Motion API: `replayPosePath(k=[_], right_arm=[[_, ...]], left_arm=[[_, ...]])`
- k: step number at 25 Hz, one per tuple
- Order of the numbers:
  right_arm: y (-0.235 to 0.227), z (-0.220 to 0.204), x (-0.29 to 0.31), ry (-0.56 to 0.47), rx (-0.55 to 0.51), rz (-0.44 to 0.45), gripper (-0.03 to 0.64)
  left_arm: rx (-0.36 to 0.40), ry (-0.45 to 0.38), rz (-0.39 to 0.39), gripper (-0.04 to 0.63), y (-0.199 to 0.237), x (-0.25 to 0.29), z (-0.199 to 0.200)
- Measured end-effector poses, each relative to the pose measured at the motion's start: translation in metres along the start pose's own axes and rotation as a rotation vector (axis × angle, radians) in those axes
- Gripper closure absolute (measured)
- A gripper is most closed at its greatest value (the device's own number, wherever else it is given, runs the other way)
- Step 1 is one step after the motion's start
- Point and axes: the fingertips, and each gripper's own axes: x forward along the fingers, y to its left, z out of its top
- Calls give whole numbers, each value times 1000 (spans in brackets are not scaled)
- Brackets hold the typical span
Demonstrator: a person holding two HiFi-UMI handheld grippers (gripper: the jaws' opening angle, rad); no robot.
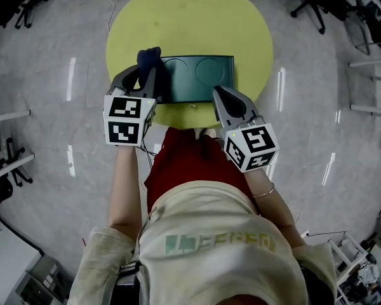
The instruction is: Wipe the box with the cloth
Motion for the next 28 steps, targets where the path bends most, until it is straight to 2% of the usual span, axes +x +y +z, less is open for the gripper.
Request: replayPosePath(k=[7,14,18,22,28], right_arm=[[-32,-14,-66,-40,29,-42,578],[-64,-35,-127,-52,54,-75,578],[-77,-45,-147,-50,79,-100,578],[-79,-49,-152,-43,96,-122,578],[-76,-52,-145,1,99,-138,578]], left_arm=[[35,-46,-81,534,-90,-14,27],[4,-89,-240,534,-200,-6,46],[-18,-97,-325,534,-247,4,50],[-23,-71,-368,534,-266,15,41],[-68,-17,-357,534,-251,31,13]])
